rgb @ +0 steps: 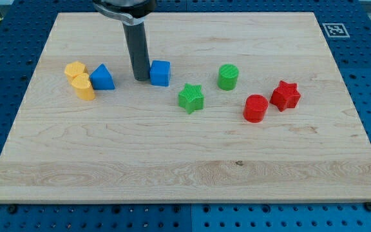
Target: Move the yellow hexagon towards the center of the board
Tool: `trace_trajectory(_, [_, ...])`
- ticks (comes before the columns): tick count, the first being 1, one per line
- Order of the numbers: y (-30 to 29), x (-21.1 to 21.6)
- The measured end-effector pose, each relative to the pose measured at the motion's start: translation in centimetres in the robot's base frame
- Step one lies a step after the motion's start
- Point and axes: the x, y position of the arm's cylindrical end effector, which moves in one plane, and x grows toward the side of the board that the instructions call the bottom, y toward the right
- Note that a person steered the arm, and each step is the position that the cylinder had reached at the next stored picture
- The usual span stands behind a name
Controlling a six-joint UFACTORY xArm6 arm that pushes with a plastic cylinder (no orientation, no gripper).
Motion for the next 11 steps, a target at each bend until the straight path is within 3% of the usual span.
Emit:
trace_trajectory(2, [-0.1,0.6])
trace_trajectory(5, [-1.5,8.5])
trace_trajectory(7, [-12.3,8.6])
trace_trajectory(11, [-16.3,1.7])
